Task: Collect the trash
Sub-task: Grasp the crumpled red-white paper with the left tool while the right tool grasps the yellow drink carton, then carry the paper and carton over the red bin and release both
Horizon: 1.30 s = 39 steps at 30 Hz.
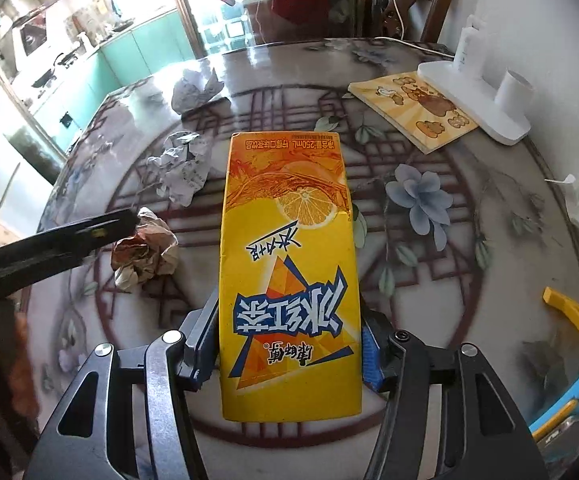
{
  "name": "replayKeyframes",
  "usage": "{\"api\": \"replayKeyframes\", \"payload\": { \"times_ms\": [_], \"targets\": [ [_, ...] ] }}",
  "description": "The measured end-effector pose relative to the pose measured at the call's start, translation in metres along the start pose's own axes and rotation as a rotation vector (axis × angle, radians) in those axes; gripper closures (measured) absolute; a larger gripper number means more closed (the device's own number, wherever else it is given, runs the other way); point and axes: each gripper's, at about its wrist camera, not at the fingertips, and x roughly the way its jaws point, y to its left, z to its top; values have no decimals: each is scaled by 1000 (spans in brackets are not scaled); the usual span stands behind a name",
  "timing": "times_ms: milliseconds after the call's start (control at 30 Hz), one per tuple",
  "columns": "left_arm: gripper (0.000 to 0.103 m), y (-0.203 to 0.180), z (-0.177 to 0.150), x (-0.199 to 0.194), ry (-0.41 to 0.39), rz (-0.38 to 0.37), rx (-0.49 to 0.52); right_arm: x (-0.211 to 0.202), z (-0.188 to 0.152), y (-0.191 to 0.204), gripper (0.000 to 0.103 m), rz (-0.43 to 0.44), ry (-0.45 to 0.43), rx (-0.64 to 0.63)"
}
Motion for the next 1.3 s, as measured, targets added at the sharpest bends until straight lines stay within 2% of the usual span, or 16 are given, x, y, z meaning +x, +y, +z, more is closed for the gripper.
{"api": "replayKeyframes", "payload": {
  "times_ms": [100, 167, 200, 267, 367, 433, 600, 833, 1300],
  "targets": [
    [35, 4, -6, 23, 71, 6, -23, 12, 3, 1, 47, 15, 12, -1],
    [36, 7, -9, 26, 61, 26, -21, 15, 3, 2, 47, 13, 15, -5],
    [40, 8, -12, 27, 60, 26, -16, 16, 3, 2, 47, 14, 17, -6],
    [60, 11, -14, 28, 73, -2, -16, 18, 3, 3, 47, 10, 26, -12],
    [66, 16, -16, 11, 30, -45, -24, 18, 3, 5, 47, 17, 30, -9],
    [66, 18, -19, -11, -21, -55, -1, 16, 3, 8, 47, 23, 26, -7],
    [66, 20, -35, -61, -89, 3, 69, 6, 1, 17, 47, 51, 25, -6],
    [66, 39, -69, -116, -130, 64, 33, -15, -6, 44, 47, 54, -7, -59],
    [65, 87, -119, -183, -224, 132, -36, -38, -31, 115, 47, 96, -30, -196]
  ]
}}
